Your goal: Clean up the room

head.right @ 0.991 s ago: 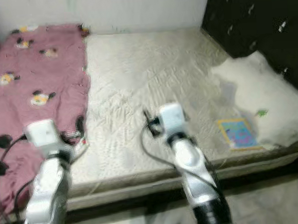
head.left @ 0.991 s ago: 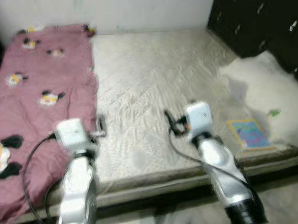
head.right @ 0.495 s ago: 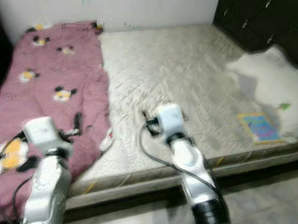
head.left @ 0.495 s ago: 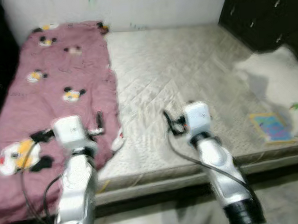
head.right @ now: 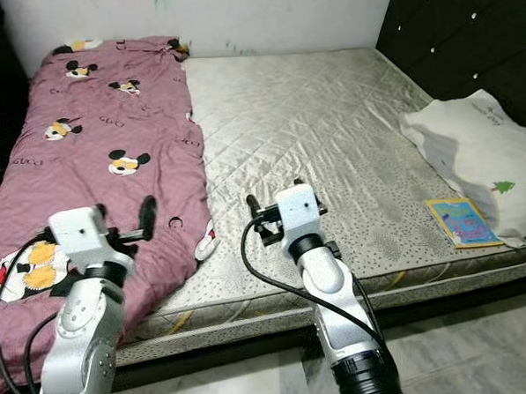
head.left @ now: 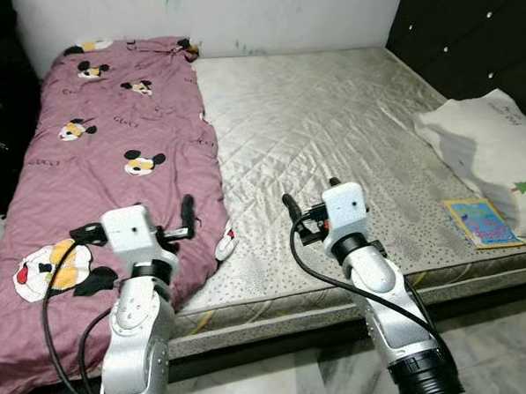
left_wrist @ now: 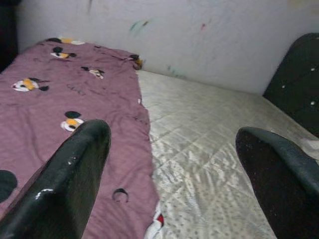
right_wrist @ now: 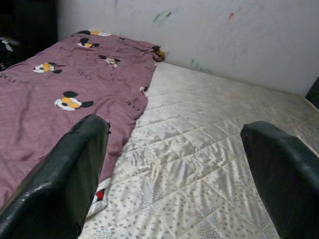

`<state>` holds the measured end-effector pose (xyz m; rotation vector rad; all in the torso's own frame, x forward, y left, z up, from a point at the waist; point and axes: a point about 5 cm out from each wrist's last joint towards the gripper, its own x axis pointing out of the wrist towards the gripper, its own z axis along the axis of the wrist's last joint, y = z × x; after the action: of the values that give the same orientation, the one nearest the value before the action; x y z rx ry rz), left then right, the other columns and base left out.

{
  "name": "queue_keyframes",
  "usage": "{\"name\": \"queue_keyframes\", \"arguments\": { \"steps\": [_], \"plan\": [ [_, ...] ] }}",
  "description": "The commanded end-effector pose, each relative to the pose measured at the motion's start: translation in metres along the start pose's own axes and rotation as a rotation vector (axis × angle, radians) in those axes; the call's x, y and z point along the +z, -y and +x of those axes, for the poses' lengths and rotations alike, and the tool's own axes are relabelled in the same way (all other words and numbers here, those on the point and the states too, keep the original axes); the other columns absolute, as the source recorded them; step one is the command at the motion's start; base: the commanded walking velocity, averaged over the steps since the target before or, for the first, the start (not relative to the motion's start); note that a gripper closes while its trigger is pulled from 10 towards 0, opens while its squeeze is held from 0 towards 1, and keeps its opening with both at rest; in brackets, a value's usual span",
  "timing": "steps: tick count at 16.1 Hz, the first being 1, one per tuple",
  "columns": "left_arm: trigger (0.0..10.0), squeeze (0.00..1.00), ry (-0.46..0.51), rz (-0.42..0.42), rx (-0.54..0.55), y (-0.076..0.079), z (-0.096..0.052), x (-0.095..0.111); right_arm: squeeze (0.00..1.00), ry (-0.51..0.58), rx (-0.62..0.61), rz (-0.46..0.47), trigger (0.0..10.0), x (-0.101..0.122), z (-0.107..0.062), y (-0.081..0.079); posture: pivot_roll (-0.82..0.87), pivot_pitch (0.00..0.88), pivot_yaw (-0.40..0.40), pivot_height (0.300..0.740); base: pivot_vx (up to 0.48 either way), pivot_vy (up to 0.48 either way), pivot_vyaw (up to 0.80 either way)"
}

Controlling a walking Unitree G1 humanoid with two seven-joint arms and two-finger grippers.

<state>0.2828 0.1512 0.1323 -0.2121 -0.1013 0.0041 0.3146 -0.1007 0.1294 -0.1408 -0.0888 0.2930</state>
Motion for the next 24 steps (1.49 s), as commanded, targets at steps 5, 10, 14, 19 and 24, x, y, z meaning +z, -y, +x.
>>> {"name": "queue_keyframes", "arguments": {
  "steps": [5, 10, 14, 19, 24],
  "plan": [
    [10.0, 0.0, 0.013, -0.001, -0.012, 0.0019, 0.0004, 0.0037, 0.0, 0.007, 0.005, 0.0, 10.0, 0.0019, 0.0012, 0.0022, -0.03, 0.085, -0.053, 0.74, 0.266, 0.0, 0.0],
    [10.0, 0.0, 0.007, 0.001, -0.015, 0.0016, 0.0013, 0.0028, 0.0, 0.006, 0.012, 0.007, 10.0, 0.0016, 0.0023, 0.0005, -0.03, 0.08, -0.051, 0.74, 0.276, 0.0, 0.0],
    [10.0, 0.0, 0.004, 0.014, -0.018, 0.0012, 0.0014, 0.0029, 0.0, 0.006, 0.019, 0.017, 10.0, 0.0011, 0.0033, -0.0018, -0.02, 0.076, -0.05, 0.74, 0.277, 0.0, 0.0],
    [10.0, 0.0, 0.011, 0.015, -0.04, 0.0056, 0.0013, 0.0039, 0.0, 0.007, 0.026, 0.026, 10.0, 0.0015, 0.0037, -0.003, -0.02, 0.076, -0.05, 0.74, 0.308, 0.0, 0.0],
    [10.0, 0.0, -0.007, 0.037, 0.0, 0.0072, 0.0037, -0.0002, 0.0, 0.006, 0.039, 0.029, 10.0, 0.0011, 0.0037, -0.0035, -0.02, 0.07, -0.052, 0.74, 0.112, 0.0, 0.0]
  ]
}}
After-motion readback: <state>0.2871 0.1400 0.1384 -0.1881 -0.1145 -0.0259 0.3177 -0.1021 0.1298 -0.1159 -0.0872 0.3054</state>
